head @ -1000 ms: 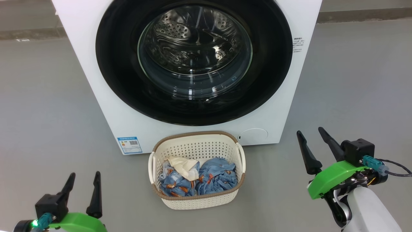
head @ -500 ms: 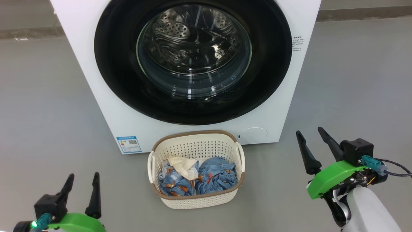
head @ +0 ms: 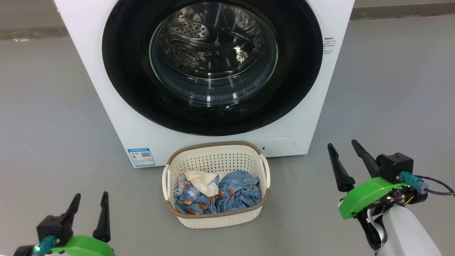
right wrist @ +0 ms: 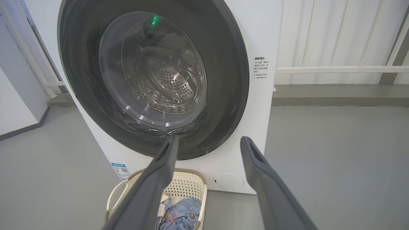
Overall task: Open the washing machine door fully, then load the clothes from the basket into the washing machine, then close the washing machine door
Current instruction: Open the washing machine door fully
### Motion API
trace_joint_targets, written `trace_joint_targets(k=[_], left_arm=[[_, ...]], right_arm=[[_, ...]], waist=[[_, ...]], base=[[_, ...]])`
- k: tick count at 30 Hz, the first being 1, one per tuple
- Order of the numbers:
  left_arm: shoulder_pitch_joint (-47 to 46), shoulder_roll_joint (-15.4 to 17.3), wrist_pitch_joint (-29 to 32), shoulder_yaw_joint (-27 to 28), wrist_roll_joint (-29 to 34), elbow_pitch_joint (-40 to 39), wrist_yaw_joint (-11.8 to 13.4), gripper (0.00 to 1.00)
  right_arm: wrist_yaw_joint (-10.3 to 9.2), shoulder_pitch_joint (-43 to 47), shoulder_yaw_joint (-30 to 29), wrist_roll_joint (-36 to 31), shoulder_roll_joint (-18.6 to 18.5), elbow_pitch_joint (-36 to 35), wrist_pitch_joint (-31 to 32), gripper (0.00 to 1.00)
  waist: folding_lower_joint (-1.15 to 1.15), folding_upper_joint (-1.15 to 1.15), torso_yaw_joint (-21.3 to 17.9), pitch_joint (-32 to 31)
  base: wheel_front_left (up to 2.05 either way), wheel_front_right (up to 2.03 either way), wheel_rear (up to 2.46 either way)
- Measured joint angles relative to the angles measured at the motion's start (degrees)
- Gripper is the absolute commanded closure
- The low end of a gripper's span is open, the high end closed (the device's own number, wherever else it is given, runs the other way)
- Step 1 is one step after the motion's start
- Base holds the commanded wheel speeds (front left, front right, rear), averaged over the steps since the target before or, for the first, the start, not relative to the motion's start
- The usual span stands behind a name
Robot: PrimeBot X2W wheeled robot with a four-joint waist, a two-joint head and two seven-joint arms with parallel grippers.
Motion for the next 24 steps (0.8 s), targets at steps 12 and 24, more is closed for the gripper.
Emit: trace_joint_targets(k=[12, 24], left_arm=[[-1.15, 0.82, -0.08, -0.32, -0.33, 0.76, -0.01, 0.00], [-1.16, 1.18, -0.08, -0.45, -0.82, 1.11, 0.00, 0.00]], right_arm=[[0.00, -0.01, -0.05, 0.00, 0.11, 0.04, 0.24, 0.00], [0.00, -0.01, -0.08, 0.02, 0.15, 0.18, 0.58, 0.00]], waist=[[0.00, 0.00, 0.01, 0.30], [0.00, 0.00, 0.20, 0.40]], base=[[0.17, 0.17, -0.34], [0.94, 0.94, -1.87]])
